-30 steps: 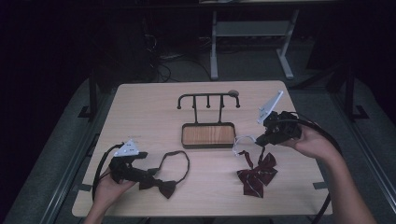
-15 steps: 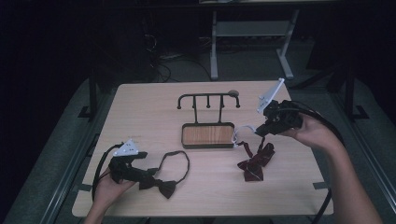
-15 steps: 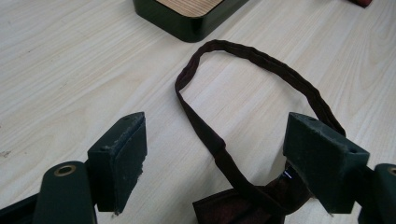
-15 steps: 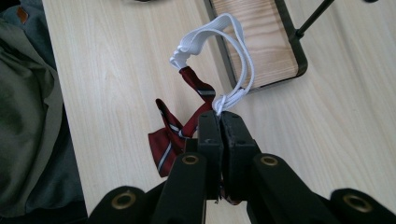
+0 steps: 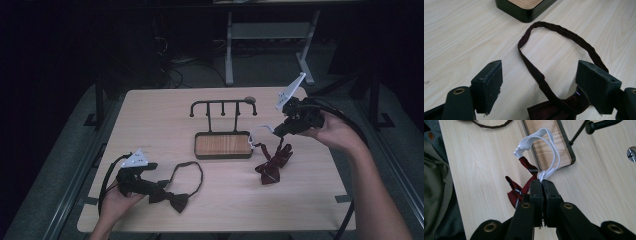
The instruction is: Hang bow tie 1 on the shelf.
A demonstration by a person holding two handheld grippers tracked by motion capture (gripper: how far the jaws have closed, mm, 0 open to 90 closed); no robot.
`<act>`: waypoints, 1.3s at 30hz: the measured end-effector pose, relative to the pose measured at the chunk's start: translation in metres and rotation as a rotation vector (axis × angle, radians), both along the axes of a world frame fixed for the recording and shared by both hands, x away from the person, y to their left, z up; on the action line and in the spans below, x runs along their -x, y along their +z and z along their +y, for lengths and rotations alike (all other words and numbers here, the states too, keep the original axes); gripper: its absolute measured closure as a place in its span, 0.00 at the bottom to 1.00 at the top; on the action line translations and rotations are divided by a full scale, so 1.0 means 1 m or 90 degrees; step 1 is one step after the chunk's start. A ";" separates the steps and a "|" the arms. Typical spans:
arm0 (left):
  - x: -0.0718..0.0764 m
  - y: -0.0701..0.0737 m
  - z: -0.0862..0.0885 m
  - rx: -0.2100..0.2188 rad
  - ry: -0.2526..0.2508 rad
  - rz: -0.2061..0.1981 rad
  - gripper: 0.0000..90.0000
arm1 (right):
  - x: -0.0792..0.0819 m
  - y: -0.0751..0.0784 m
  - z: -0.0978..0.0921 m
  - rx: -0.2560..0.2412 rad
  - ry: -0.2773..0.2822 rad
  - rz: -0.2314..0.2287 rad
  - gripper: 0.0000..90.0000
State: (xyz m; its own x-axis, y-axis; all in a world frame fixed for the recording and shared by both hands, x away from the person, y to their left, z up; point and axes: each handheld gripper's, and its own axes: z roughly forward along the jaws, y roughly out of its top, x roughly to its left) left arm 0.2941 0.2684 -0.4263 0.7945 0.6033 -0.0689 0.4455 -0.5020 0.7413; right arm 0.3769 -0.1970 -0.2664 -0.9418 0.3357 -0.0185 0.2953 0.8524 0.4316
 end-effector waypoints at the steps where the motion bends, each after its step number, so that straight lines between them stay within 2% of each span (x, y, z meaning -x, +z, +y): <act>1: 0.000 0.000 0.000 0.000 0.000 0.000 0.24 | -0.001 0.001 0.000 -0.002 -0.002 0.003 0.97; 19: 0.001 0.001 0.000 0.004 0.001 0.002 0.24 | -0.023 0.020 0.009 -0.003 -0.016 -0.007 0.96; 39: 0.001 0.002 0.001 0.006 -0.003 -0.005 0.24 | -0.054 0.025 0.017 -0.005 -0.046 0.004 0.96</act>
State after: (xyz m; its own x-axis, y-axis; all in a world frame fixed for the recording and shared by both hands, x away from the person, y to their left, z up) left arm 0.2926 0.2694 -0.4240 0.7978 0.5990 -0.0686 0.4376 -0.4970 0.7494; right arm 0.4307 -0.1803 -0.2417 -0.9151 0.4030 -0.0104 0.3585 0.8255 0.4359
